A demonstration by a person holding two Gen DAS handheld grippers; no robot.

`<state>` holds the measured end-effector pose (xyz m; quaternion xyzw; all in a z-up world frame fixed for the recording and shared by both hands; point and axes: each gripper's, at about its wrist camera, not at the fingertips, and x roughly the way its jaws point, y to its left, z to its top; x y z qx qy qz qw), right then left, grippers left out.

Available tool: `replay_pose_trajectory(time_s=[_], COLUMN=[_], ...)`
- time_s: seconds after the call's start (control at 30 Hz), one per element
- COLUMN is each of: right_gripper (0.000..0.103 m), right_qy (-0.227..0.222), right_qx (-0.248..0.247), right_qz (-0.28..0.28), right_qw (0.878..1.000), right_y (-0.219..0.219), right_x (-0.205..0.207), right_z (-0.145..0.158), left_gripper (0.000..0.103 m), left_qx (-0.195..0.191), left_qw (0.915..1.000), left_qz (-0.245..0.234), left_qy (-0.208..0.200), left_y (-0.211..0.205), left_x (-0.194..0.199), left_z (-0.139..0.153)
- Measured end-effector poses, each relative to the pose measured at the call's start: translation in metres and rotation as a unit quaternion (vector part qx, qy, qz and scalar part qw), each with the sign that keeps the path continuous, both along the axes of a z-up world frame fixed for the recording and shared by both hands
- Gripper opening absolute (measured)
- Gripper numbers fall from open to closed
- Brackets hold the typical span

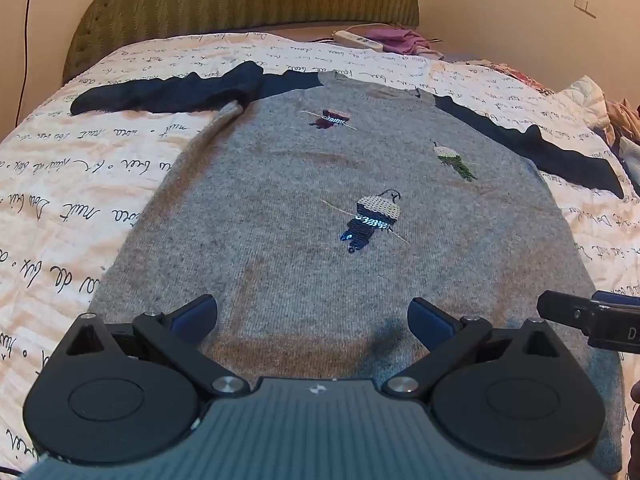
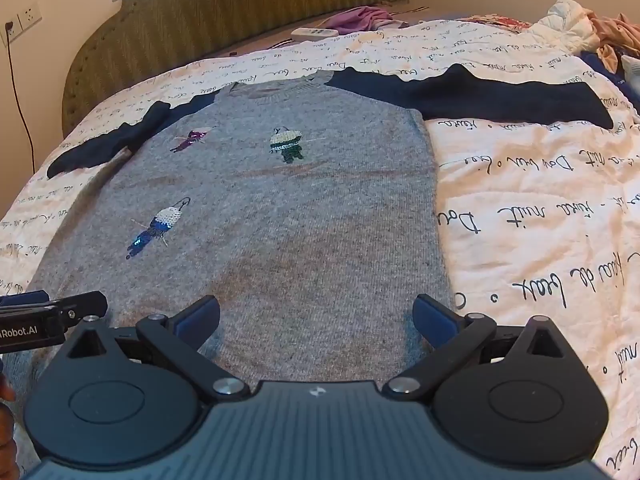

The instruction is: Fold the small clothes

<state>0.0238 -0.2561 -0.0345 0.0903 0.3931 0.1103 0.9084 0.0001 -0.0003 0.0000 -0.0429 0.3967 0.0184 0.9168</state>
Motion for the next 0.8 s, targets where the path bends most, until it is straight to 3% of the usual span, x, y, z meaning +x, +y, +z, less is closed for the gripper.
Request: replay_pose_trajectory(time_s=[0.8], right_gripper=[0.103], right_qy=[0.007], right_qx=[-0.008], right_qz=[0.003], right_qw=[1.0], right_y=[0.005], right_x=[0.024], right_z=[-0.004], left_gripper=[0.102], left_qx=[-0.004], left_qw=[1.0], left_qz=[0.003], left_qy=[-0.003], left_y=[0.008], left_x=[0.019], left_z=[-0.008])
